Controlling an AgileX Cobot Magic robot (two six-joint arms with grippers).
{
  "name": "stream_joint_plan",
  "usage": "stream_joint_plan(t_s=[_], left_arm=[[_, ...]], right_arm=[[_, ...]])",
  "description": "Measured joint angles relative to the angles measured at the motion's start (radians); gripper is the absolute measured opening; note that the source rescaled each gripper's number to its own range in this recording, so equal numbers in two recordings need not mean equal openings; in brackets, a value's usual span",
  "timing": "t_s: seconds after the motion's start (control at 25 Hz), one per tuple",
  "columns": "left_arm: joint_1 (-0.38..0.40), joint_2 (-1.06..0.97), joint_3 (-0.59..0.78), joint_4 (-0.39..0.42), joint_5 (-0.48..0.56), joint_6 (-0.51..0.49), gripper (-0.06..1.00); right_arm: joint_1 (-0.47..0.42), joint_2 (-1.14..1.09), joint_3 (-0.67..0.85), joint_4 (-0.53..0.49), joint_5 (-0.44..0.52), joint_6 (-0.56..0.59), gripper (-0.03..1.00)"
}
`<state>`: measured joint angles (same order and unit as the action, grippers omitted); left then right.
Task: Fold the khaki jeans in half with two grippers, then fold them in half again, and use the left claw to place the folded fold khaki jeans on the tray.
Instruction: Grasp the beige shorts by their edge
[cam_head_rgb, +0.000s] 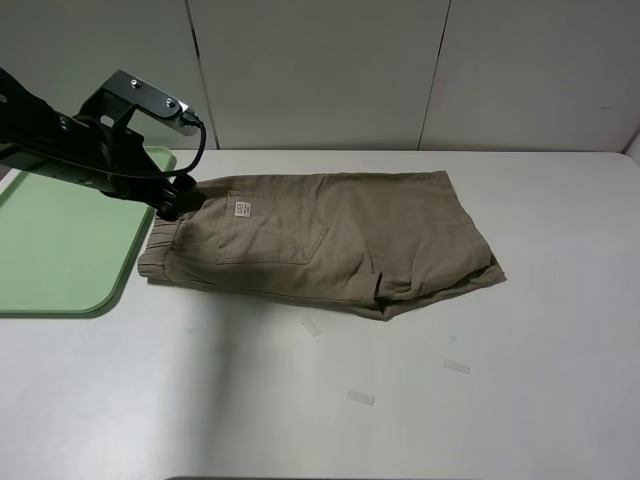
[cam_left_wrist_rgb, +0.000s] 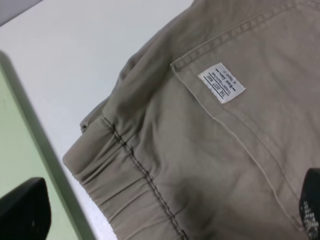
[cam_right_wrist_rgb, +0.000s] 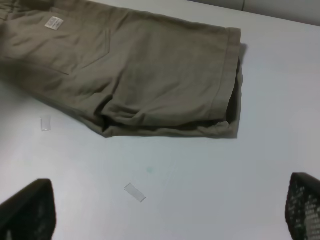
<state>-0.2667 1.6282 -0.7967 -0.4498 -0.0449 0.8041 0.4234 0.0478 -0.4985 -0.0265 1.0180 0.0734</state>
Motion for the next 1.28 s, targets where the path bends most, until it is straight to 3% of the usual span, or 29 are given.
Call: stream_joint_plan(t_s=[0.24, 0.76, 1.04, 1.28], left_arm=[[0.000, 0.000, 0.000, -0.001, 0.008, 0.000, 1.00], [0.000, 0.000, 0.000, -0.010, 0.012, -0.001, 1.00], [0.000, 0.000, 0.000, -0.017, 0.045, -0.001, 1.00], [0.000, 0.000, -0.062, -0.017, 0.161, -0.025, 1.00]], right_arm=[[-0.027, 0.000, 0.000, 0.006, 0.000, 0.000, 1.00], [-0.305, -0.052, 0.000, 0.027, 0.001, 0.000, 1.00], [-0.314, -0.052, 0.000, 0.027, 0.001, 0.000, 1.00], [-0.314, -0.052, 0.000, 0.027, 0.001, 0.000, 1.00]])
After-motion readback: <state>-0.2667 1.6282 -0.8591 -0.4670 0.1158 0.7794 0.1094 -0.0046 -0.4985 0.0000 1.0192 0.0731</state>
